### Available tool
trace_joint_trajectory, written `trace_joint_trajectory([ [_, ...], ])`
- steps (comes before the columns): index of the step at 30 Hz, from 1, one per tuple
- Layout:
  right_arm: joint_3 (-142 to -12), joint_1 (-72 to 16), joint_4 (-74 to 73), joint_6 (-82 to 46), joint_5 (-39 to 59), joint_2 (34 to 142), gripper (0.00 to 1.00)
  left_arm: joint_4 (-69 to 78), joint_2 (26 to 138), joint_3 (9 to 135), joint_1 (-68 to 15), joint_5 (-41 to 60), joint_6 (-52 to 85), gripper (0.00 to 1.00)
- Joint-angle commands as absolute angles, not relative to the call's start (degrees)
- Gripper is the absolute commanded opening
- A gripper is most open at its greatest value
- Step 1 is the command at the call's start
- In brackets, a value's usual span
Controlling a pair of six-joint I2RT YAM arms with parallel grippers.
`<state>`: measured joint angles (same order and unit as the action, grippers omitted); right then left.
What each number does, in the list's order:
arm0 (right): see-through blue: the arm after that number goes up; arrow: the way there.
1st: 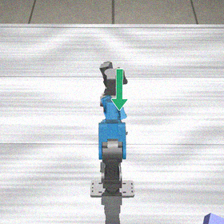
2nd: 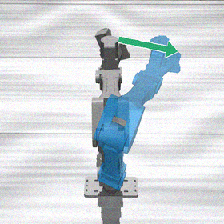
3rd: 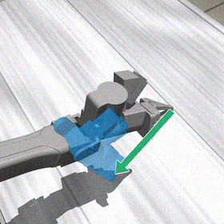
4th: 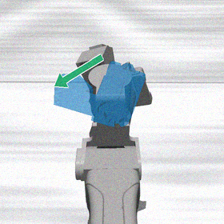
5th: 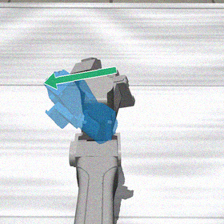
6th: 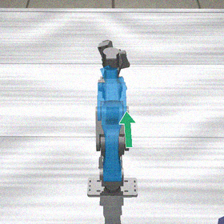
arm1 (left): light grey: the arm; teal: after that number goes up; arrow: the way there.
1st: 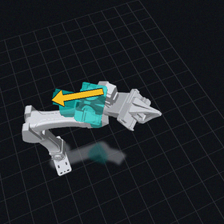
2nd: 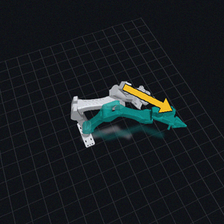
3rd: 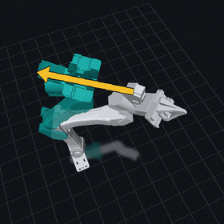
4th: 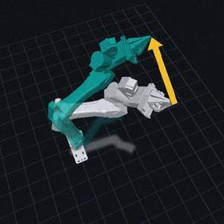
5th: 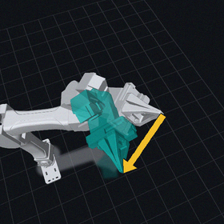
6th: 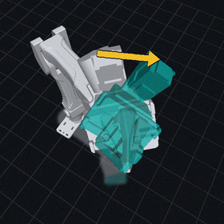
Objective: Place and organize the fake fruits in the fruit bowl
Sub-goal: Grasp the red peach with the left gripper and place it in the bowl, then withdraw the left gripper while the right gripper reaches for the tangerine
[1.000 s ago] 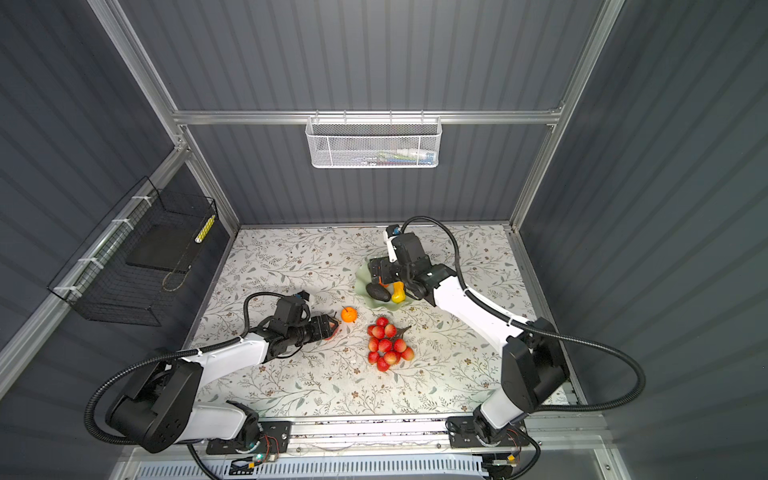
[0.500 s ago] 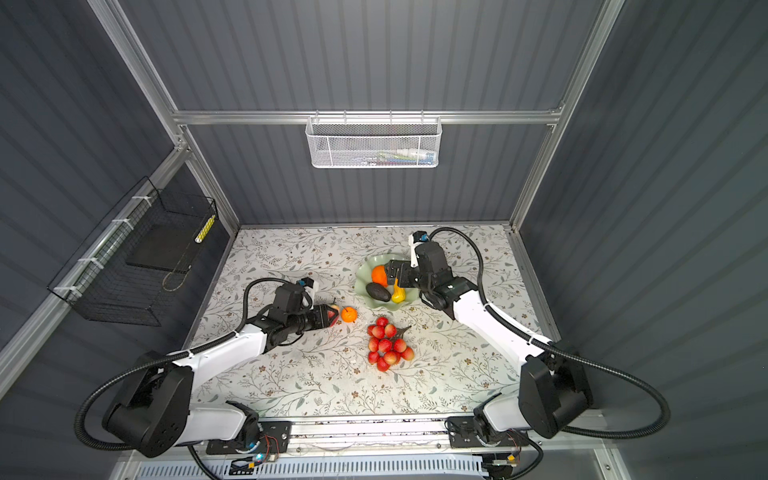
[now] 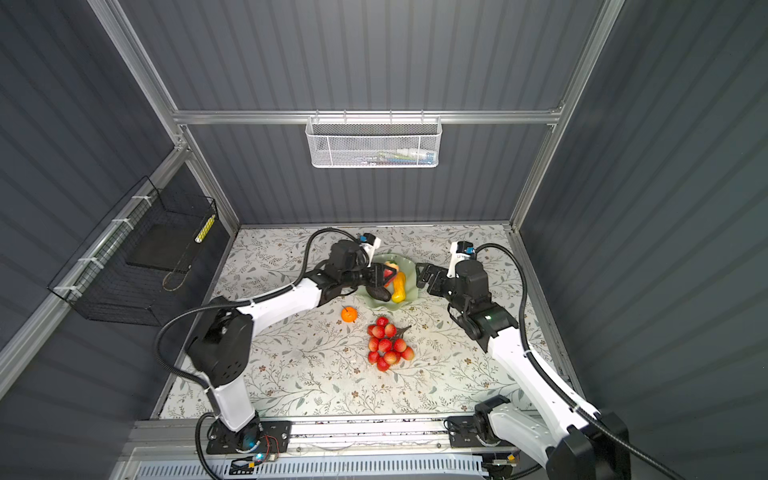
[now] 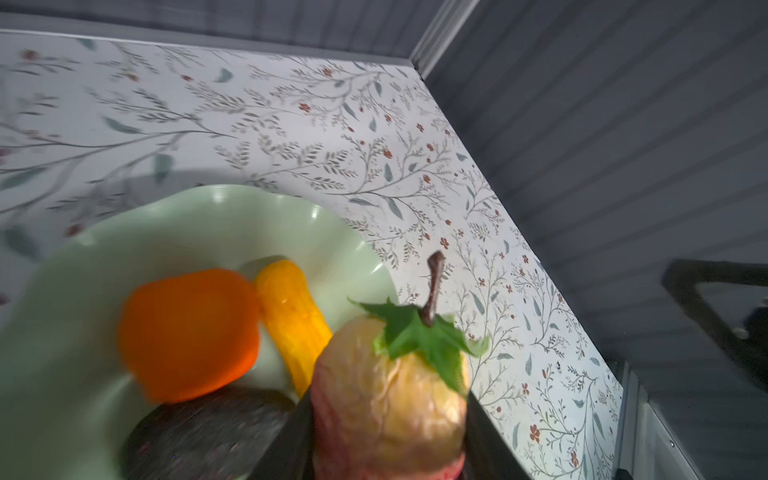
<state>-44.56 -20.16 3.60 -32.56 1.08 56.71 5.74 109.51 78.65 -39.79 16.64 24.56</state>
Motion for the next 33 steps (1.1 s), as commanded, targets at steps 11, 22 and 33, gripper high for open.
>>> trace_joint_trajectory([
  [11,-38.8,-18.9,10.2,-34.5,-2.2,46.0,0.99,1.2,128.0,95.9,-42.4,16.3,24.8,0.47],
  [22,-40.7,-18.9,9.3,-32.4,-0.8,51.6,0.99,2.7,119.8,92.2,-42.2,14.1,25.2,0.89],
  [33,-48.2,-27.1,12.2,-27.1,-1.0,66.7,0.9,6.8,91.9,72.1,-41.3,-16.2,16.8,1.0],
])
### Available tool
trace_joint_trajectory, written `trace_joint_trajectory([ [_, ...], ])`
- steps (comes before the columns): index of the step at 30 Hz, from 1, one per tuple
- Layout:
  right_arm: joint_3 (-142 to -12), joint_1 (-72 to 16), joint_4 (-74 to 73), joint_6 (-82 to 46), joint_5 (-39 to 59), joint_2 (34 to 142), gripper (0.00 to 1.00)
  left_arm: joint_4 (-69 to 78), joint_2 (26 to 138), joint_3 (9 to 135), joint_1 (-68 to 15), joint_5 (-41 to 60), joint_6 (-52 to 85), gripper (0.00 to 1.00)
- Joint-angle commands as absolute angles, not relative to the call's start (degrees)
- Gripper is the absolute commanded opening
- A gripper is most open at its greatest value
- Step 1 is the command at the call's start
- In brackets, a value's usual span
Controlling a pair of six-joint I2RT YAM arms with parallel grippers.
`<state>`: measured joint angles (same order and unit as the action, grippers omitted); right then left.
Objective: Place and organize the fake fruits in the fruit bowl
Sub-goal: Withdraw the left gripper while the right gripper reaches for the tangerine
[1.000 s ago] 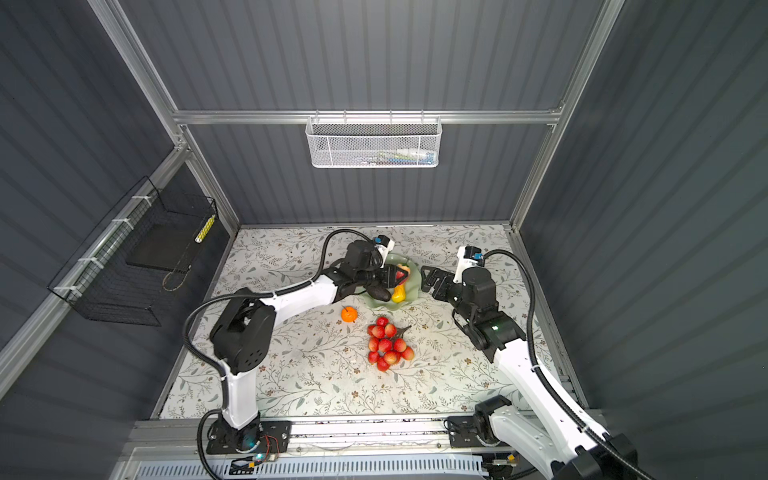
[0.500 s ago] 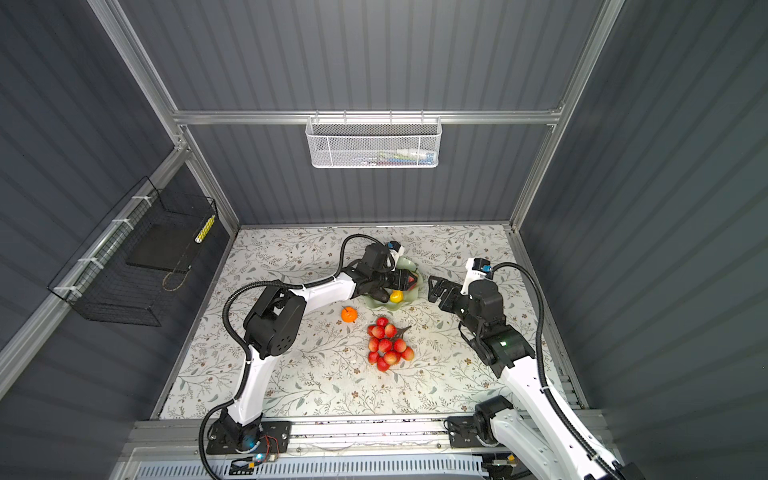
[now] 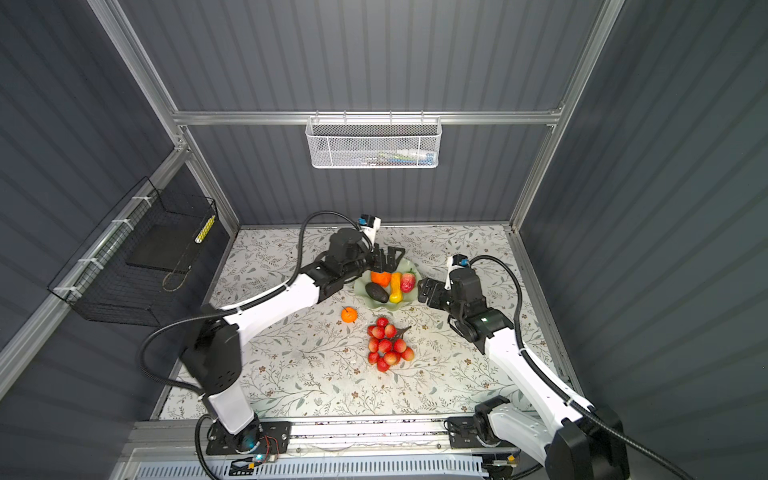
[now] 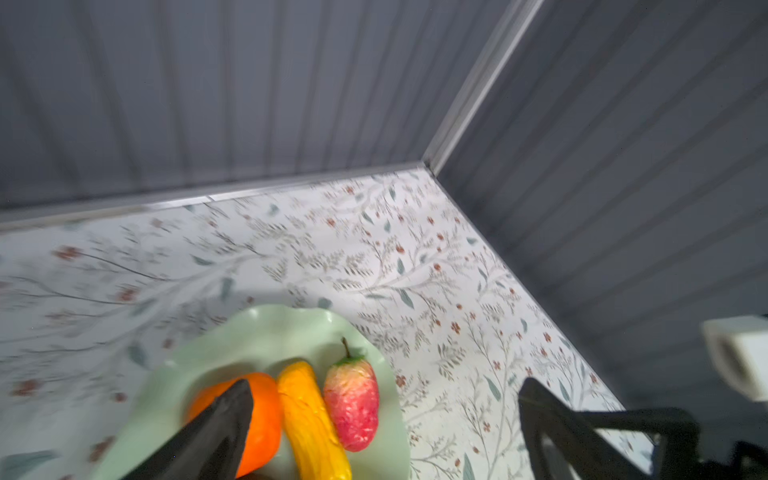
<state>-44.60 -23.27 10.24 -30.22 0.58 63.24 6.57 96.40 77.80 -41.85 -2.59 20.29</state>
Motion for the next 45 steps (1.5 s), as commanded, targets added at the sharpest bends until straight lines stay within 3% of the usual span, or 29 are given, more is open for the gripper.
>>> trace_joint_trajectory([
  [1,-49.8,-29.6,12.8,-26.1,-2.5,68.7,0.9,6.6,89.3,69.0,-40.7,-19.9,17.0,1.0],
  [4,-54.6,-35.5,14.0,-24.4,-3.5,75.1,0.89,5.3,81.8,59.3,-36.8,-26.1,20.9,1.0],
  [8,-61.8,-42.4,15.5,-22.9,-3.4,84.2,0.87,3.3,73.5,46.6,-27.0,-21.7,30.9,1.0],
  [12,-69.0,-47.8,17.9,-21.5,-2.6,93.2,0.87,3.7,68.7,38.3,-23.6,-19.1,35.1,1.0],
  [22,-83.3,-51.4,25.4,-20.1,-1.7,111.4,0.86,-0.6,61.7,33.4,-22.0,-25.5,36.9,1.0],
  [32,-88.9,-51.1,26.1,-20.1,-4.3,120.0,0.85,-3.5,60.3,33.7,-21.9,-26.7,35.4,1.0],
  [39,-91.1,-50.9,26.3,-19.6,-4.1,122.9,0.75,-3.9,59.7,33.5,-21.9,-26.8,35.2,1.0],
  [45,-90.9,-50.5,25.9,-20.0,-3.0,123.2,0.57,-3.7,60.2,33.9,-21.9,-26.3,35.4,1.0],
])
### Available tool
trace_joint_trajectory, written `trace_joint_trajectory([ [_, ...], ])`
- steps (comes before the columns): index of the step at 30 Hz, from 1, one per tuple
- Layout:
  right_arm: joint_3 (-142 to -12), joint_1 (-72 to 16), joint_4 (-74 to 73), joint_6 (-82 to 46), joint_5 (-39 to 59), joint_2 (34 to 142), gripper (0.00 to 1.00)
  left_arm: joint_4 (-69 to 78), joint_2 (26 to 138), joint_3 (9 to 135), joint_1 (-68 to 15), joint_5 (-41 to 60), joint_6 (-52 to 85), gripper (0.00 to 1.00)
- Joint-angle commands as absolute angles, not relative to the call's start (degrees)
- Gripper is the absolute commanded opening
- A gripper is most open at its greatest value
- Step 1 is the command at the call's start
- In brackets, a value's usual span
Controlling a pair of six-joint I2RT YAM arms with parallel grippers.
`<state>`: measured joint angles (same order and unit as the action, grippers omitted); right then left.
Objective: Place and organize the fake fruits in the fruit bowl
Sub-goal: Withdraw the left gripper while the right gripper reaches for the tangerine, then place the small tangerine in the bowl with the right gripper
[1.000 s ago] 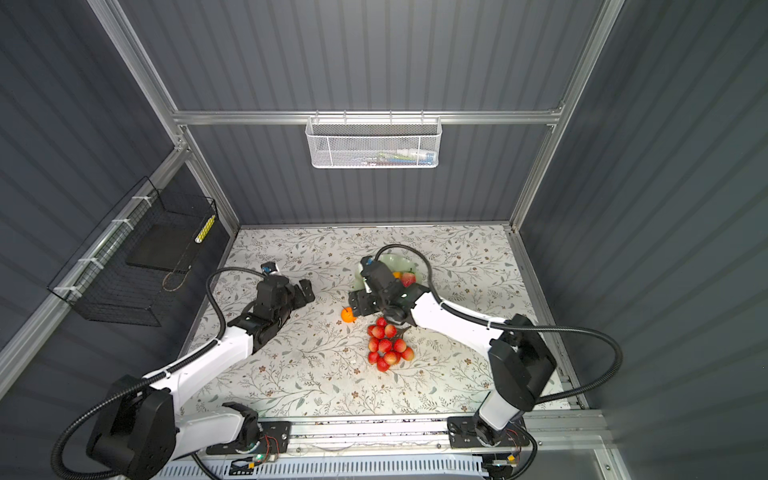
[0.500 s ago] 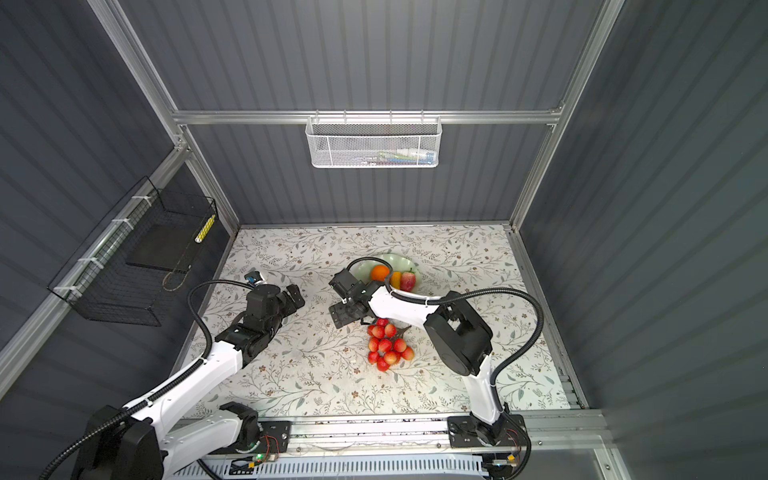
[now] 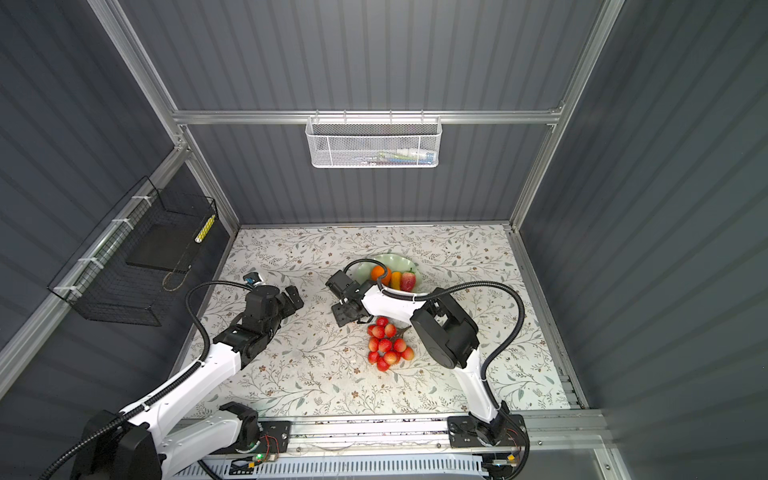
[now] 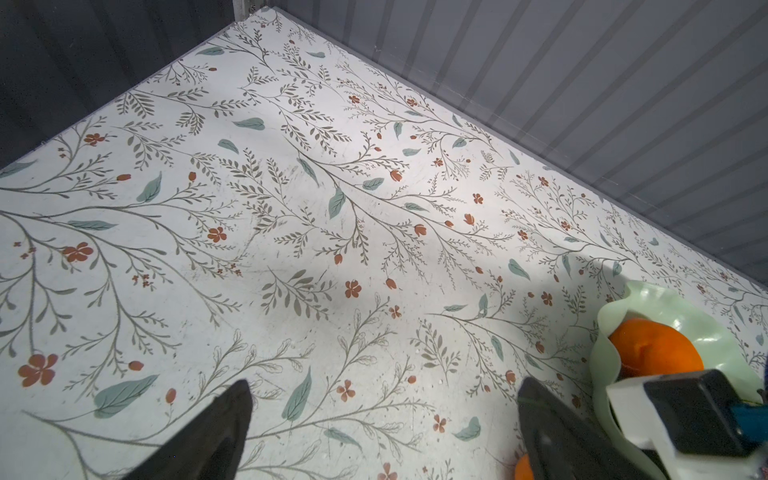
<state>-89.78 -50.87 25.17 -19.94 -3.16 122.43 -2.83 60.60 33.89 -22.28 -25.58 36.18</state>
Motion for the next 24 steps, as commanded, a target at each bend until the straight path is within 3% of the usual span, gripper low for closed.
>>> trace_joint_trajectory([
  [1,-90.7,-50.5,25.8,-19.9,-3.0,122.9,0.53,-3.7,60.3,34.0,-21.9,-26.3,35.3,1.0],
  [8,-82.9,-49.4,17.7,-21.4,1.9,112.1,0.37,-3.2,61.0,34.1,-21.9,-25.8,35.3,1.0],
  [15,-78.2,-44.9,15.8,-19.7,-2.0,101.0,0.37,-2.7,61.8,34.1,-21.8,-24.6,35.7,1.0],
  [24,-81.0,-32.1,17.1,-15.9,-5.6,104.6,0.38,-0.7,61.5,34.8,-21.8,-18.5,33.1,1.0],
])
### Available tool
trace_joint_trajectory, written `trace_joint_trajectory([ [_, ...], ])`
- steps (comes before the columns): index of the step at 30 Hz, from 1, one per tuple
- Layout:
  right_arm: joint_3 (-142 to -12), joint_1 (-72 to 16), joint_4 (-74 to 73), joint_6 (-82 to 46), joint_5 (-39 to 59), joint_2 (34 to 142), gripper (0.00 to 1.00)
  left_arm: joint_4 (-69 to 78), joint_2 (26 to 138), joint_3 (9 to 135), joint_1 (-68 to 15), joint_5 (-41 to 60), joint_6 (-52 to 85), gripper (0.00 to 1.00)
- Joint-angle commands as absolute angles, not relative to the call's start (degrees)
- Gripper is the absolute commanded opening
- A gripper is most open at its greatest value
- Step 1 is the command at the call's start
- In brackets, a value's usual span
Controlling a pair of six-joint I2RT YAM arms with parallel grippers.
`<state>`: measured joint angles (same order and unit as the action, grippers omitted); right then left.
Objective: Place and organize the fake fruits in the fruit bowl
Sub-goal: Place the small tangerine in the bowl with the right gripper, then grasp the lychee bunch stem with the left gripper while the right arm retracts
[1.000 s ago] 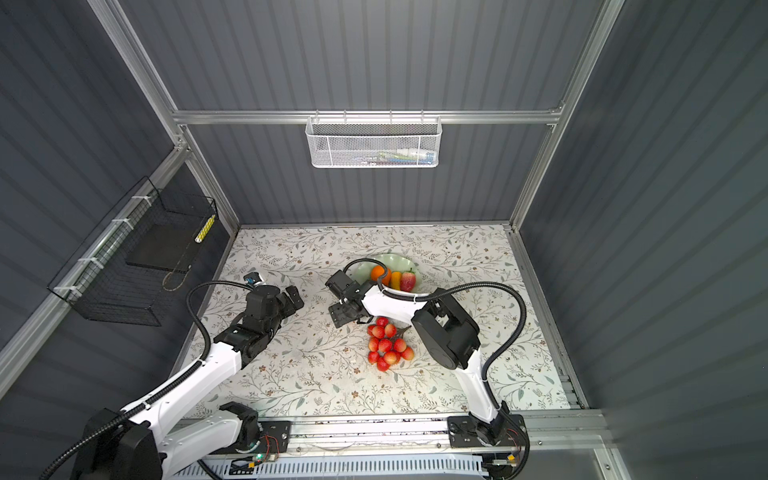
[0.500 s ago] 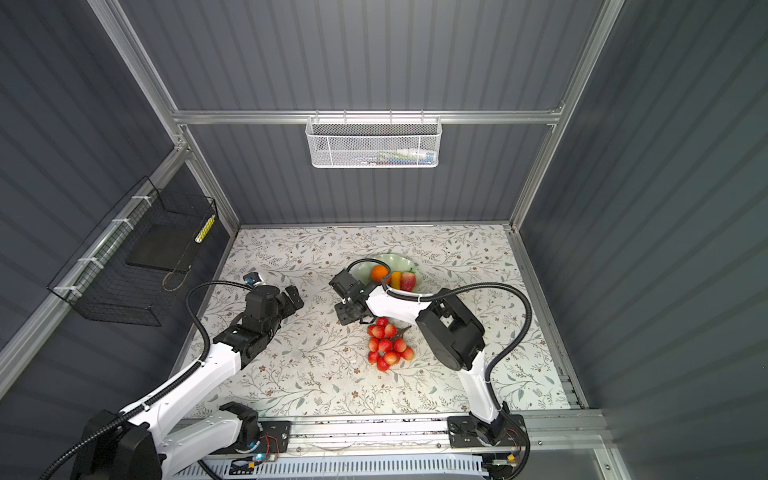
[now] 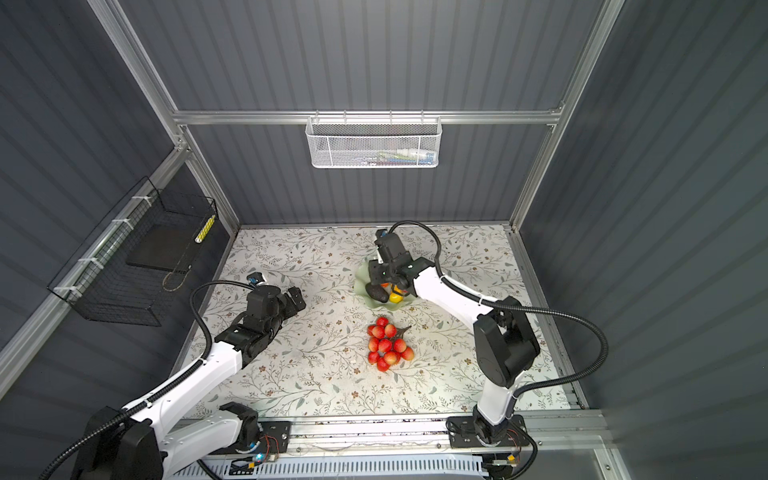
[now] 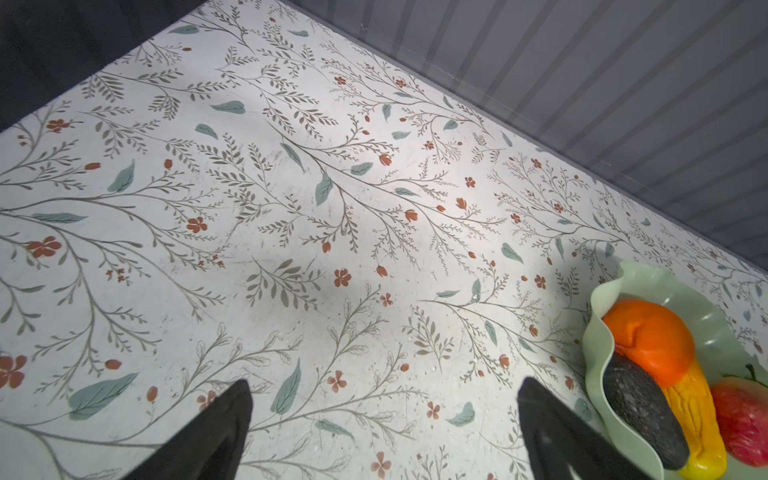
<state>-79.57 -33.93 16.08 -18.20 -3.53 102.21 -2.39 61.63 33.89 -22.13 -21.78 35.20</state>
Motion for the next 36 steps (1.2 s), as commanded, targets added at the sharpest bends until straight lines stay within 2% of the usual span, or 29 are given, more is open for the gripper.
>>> trace_joint_trajectory([
  [1,-82.4,-31.1,17.5,-15.4,-5.3,105.9,0.38,-0.2,61.4,34.8,-21.8,-17.4,32.8,1.0],
  [9,-92.5,-28.0,21.6,-12.9,-5.5,116.5,0.41,1.6,61.1,36.5,-21.8,-5.6,28.3,1.0],
  [15,-93.6,-27.8,21.9,-13.9,-6.7,116.6,0.57,0.4,62.3,39.0,-21.8,3.8,25.3,1.0],
  [23,-88.1,-27.7,19.8,-16.3,-7.0,106.7,0.76,2.2,69.3,41.8,-22.6,22.1,25.5,0.96],
  [26,-79.3,-27.7,14.2,-18.9,-5.6,99.0,0.82,-1.0,71.2,44.7,-27.2,21.2,23.2,0.95],
  [29,-70.1,-27.5,9.4,-22.4,-5.2,91.3,0.87,-7.5,74.2,50.7,-34.7,14.0,18.0,0.95],
  [36,-52.5,-25.4,2.8,-29.0,-4.3,75.4,0.96,-19.9,85.8,67.0,-45.2,6.1,7.7,0.86],
])
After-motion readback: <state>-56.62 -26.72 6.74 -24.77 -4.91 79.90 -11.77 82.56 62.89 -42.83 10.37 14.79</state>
